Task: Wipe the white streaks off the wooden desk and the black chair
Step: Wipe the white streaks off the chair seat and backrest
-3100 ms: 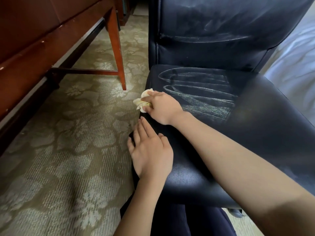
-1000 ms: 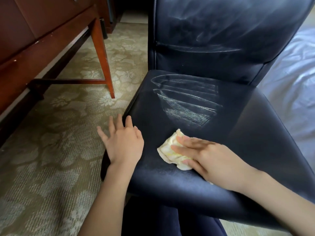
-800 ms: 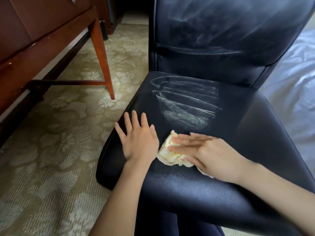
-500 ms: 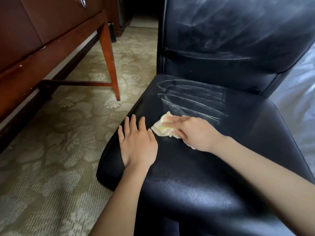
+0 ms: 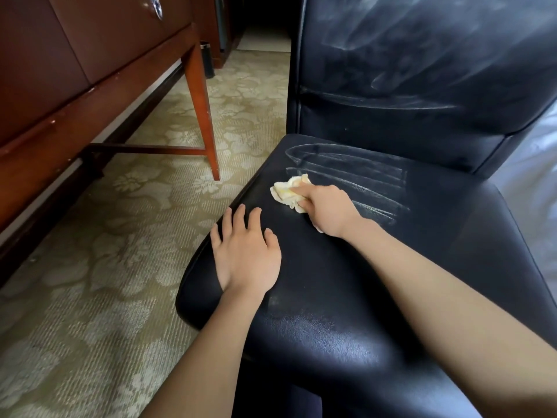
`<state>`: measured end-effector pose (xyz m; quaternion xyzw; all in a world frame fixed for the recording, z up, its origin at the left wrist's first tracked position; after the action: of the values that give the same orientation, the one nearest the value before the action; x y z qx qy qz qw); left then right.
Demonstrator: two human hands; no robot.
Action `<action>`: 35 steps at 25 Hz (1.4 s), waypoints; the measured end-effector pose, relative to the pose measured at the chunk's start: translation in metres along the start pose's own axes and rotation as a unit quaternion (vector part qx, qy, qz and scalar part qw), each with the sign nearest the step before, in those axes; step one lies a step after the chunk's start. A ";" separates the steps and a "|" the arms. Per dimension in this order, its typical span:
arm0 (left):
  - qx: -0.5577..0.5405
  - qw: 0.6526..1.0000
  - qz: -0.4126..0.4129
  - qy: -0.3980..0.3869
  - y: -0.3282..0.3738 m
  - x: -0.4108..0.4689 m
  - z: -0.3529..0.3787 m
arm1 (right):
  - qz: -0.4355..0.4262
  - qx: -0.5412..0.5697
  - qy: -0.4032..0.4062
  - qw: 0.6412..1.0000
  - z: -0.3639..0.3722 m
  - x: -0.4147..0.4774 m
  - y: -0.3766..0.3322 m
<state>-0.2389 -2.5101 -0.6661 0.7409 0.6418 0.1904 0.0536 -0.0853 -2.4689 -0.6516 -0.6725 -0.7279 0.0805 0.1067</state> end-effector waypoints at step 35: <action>0.065 0.997 0.019 -0.032 0.014 0.019 -0.005 | 0.179 -0.017 0.034 0.983 -0.042 -0.045 0.158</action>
<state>-0.2256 -2.4950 -0.6528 0.7603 0.6369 0.1257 0.0225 0.0812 -2.5021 -0.6546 -0.7962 -0.5927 0.0631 0.1038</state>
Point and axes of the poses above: each hand's wrist, its own x-axis towards the middle knuckle, its own z-axis out of the palm, y = z × x, the point moved 10 cm from there along x, towards the middle knuckle, and after that the axes turned 3 degrees about -y, right-handed, at the moved point
